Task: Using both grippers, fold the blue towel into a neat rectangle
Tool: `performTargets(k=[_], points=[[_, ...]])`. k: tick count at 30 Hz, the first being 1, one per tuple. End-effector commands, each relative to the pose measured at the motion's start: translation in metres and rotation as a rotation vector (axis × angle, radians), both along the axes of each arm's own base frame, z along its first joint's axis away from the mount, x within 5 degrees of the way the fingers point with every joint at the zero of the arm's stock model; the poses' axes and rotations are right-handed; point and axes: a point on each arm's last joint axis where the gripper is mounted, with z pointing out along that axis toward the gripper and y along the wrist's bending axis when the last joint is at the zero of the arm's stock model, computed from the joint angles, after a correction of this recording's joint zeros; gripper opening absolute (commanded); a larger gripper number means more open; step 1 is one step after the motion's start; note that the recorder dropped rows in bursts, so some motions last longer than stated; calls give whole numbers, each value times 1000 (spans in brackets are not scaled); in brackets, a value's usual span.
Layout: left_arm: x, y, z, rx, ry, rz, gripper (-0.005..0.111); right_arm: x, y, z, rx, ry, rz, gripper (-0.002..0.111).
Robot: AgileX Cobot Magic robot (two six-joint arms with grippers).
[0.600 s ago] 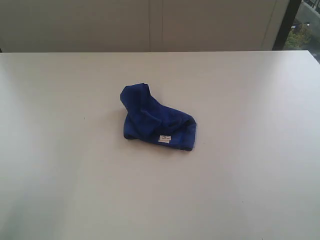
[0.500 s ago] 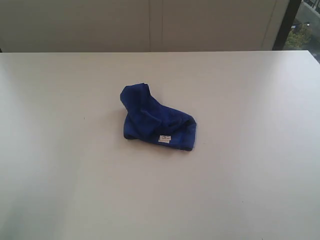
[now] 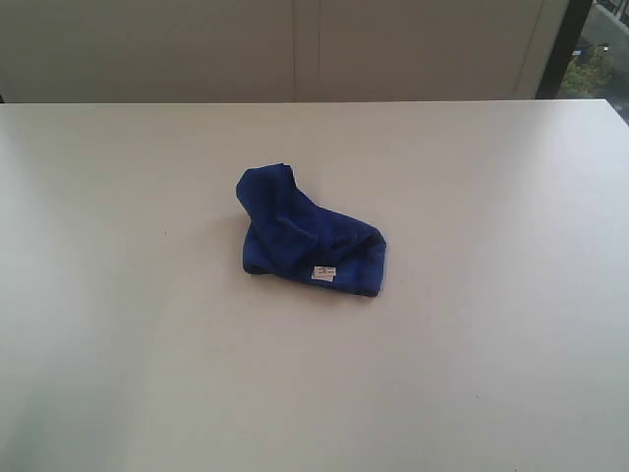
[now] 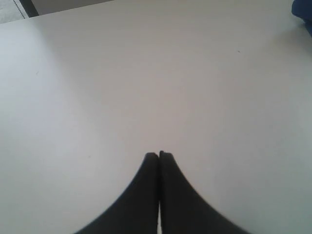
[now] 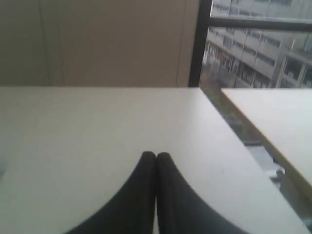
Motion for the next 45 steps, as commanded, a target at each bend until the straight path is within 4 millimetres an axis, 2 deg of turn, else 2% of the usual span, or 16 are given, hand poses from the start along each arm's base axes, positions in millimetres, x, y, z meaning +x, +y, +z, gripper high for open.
performTargets(k=[1,4,17,21,32,35,38,41,45], points=[[0,0,-1,-6,-4,2,0,-1,0,18,-35,-212,0,0],[0,0,-1,-6,-4,2,0,-2,1,24,-42,-273,3,0],[0,0,-1,-6,-4,2,0,-2,1,25,-43,-283,3,0],[0,0,-1,-6,-4,2,0,-2,1,25,111,-302,12,0],[0,0,-1,-6,-4,2,0,-3,0,30,133,-364,16,0],[0,0,-1,-6,-4,2,0,0,0,41,154,-354,13,0],[0,0,-1,-6,-4,2,0,11,-2,61,200,-310,4,0],[0,0,-1,-6,-4,2,0,33,-5,79,213,-198,-6,0],[0,0,-1,-6,-4,2,0,72,-8,84,230,-40,-17,0]])
